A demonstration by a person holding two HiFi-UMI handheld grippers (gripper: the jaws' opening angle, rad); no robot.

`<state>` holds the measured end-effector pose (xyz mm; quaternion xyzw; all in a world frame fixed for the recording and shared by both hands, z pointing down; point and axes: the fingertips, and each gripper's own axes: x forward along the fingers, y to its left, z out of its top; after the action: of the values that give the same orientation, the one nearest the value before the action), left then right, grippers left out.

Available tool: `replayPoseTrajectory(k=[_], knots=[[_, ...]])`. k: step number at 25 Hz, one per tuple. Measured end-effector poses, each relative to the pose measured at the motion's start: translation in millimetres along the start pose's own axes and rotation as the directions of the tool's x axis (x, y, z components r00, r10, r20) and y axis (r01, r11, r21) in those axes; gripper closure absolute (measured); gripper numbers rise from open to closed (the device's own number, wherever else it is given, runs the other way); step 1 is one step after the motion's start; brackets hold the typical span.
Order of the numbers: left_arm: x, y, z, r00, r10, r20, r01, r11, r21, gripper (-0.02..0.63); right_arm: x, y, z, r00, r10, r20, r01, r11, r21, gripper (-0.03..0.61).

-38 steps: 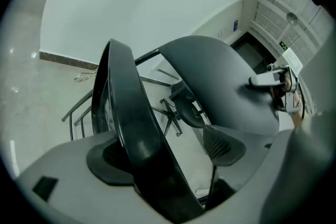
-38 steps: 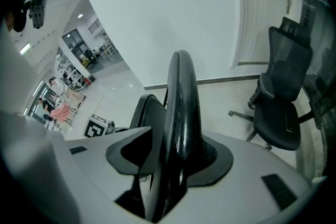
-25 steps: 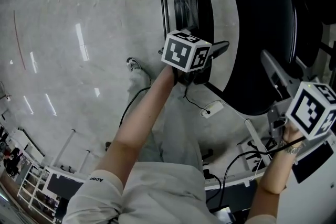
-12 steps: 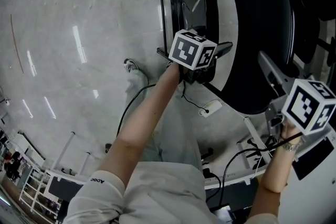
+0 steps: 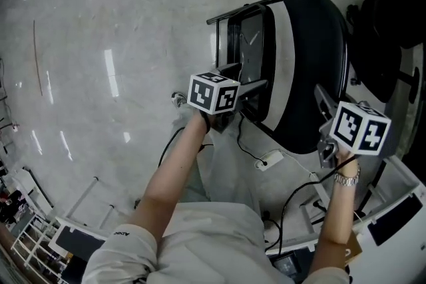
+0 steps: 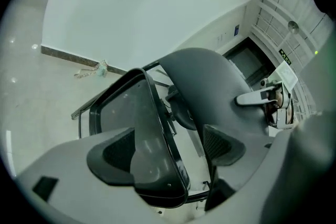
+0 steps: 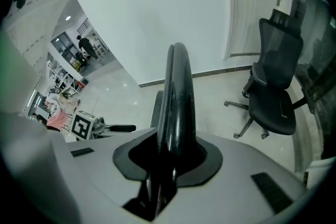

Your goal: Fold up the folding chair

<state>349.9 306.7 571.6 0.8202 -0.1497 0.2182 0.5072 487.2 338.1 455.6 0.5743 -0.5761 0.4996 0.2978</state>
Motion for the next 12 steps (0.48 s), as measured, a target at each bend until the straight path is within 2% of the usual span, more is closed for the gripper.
replayPoseTrajectory(k=[6,12], knots=[[-64.8,6.3,40.8,0.994,0.016,0.109,-0.015,1.000,-0.017,0.192,5.5,40.5,15.9,1.000,0.009,-0.007,-0.009,1.000,-0.025,0.512],[-121.6,9.4,75.6,0.988,0.021,0.152,-0.024,1.000,0.015,0.192,6.2,92.4,21.8,1.000,-0.006,-0.021,0.005,0.999,-0.034,0.529]])
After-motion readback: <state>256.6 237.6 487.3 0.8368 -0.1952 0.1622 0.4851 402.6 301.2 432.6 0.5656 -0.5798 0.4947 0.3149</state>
